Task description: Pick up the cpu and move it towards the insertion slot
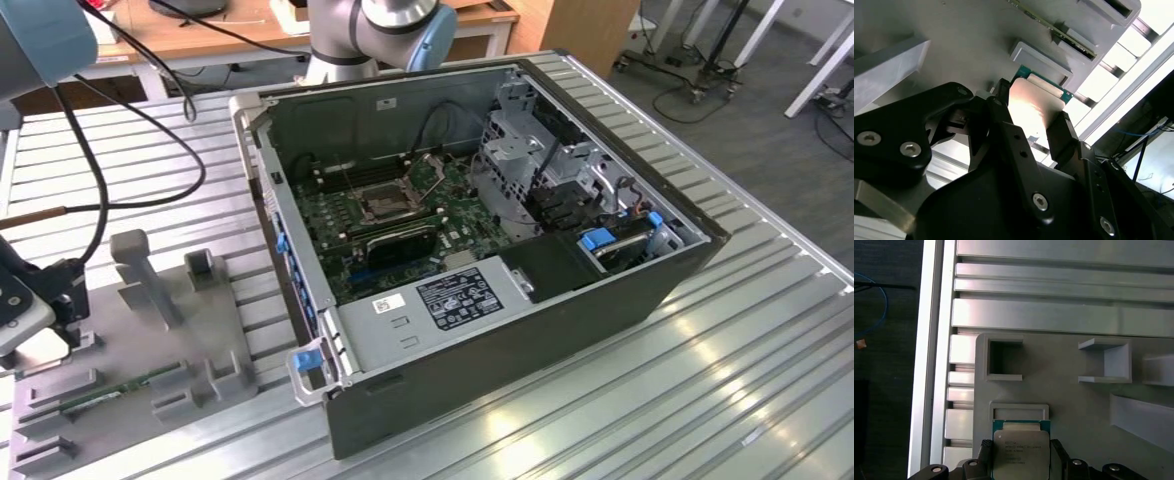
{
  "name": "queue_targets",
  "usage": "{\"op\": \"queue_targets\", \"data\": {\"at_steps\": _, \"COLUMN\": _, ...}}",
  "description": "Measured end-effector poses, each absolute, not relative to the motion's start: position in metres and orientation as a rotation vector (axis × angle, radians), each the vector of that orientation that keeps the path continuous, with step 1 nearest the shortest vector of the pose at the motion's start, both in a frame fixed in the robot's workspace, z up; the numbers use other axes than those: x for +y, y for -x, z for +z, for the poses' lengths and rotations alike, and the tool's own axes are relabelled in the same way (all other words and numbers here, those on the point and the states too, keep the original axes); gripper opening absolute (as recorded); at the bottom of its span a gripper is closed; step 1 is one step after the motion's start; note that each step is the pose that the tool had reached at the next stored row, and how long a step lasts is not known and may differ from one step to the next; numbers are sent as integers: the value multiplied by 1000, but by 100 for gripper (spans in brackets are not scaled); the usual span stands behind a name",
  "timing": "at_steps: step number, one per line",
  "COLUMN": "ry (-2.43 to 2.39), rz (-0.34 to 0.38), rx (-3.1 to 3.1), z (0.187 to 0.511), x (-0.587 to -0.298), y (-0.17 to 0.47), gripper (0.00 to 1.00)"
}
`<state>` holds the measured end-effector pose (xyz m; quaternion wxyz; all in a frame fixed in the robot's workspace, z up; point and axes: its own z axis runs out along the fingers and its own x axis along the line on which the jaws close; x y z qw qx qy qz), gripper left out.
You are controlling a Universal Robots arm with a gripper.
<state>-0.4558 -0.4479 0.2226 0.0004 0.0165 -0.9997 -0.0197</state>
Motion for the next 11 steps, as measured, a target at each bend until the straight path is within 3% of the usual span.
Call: {"op": "queue_targets", "data": {"at_steps": 11, "ry": -52, "rz": -62, "rx": -3140, "z": 234, "x": -448, "y": 456, "gripper": 55}}
